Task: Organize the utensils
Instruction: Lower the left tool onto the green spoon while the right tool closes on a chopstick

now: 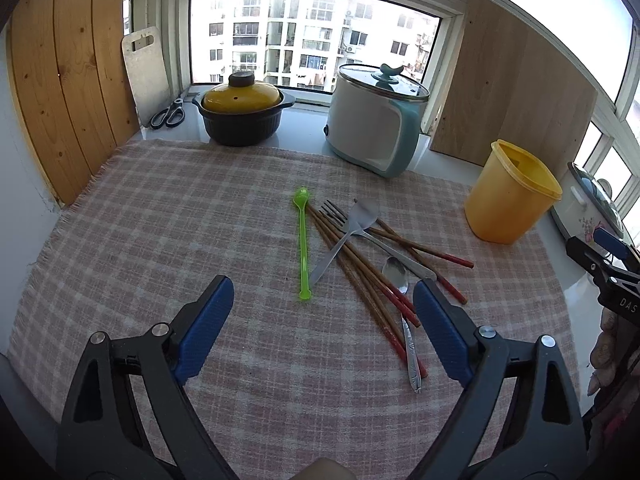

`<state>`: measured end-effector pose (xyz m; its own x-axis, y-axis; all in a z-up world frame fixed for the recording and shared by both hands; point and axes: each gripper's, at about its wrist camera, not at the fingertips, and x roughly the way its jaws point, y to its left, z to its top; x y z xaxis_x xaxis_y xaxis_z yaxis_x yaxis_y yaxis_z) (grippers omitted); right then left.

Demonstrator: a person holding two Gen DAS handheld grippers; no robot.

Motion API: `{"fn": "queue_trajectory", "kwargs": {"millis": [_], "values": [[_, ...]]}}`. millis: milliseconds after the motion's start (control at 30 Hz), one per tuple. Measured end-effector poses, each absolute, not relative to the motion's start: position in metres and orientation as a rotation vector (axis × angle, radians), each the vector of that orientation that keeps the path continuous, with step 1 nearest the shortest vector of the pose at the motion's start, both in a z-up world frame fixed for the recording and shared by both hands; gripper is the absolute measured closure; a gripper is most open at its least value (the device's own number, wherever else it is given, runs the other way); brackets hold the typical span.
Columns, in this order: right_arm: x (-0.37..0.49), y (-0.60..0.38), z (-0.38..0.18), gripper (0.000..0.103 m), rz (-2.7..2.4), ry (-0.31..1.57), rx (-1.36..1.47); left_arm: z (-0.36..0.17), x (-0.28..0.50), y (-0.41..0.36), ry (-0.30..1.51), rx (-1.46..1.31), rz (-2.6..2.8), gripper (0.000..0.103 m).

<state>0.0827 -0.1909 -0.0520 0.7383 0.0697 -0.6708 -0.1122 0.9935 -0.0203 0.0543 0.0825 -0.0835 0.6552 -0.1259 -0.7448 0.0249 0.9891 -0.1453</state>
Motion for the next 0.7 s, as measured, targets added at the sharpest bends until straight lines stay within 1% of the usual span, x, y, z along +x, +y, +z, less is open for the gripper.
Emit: {"fn": "queue_trajectory", "kwargs": {"millis": [67, 100, 167, 200, 267, 300, 333, 367, 433, 500, 567, 700], "values": [[0.086, -0.186, -0.056, 0.0, 0.091, 0.741, -0.072, -0.092, 0.063, 0.084, 0.88, -0.112, -0.11, 0.027], [0.089, -0.184, -0.058, 0.0, 0.101, 0.746, -0.075, -0.096, 0.068, 0.085, 0.892, -0.109, -0.124, 0.029], [0.095, -0.178, -0.062, 0.004, 0.124, 0.762, -0.083, -0.107, 0.079, 0.091, 0.924, -0.123, -0.146, 0.04], [0.099, -0.174, -0.065, 0.007, 0.136, 0.773, -0.093, -0.112, 0.086, 0.094, 0.943, -0.136, -0.154, 0.043], [0.107, -0.167, -0.07, 0.011, 0.167, 0.799, -0.117, -0.122, 0.098, 0.1, 0.97, -0.154, -0.166, 0.053], [0.111, -0.162, -0.073, 0.013, 0.186, 0.81, -0.128, -0.125, 0.103, 0.102, 0.979, -0.157, -0.171, 0.054], [0.115, -0.158, -0.076, 0.016, 0.202, 0.822, -0.141, -0.13, 0.109, 0.103, 0.988, -0.161, -0.179, 0.058], [0.119, -0.153, -0.08, 0.018, 0.222, 0.834, -0.156, -0.134, 0.115, 0.105, 1.001, -0.169, -0.188, 0.064], [0.128, -0.143, -0.087, 0.023, 0.264, 0.861, -0.184, -0.142, 0.126, 0.108, 1.027, -0.19, -0.211, 0.068], [0.138, -0.134, -0.094, 0.027, 0.306, 0.897, -0.205, -0.147, 0.134, 0.109, 1.04, -0.203, -0.226, 0.069], [0.148, -0.127, -0.102, 0.031, 0.343, 0.929, -0.212, -0.153, 0.142, 0.109, 1.052, -0.215, -0.235, 0.073], [0.167, -0.115, -0.119, 0.047, 0.389, 1.002, -0.242, -0.166, 0.159, 0.11, 1.083, -0.245, -0.253, 0.078]]}}
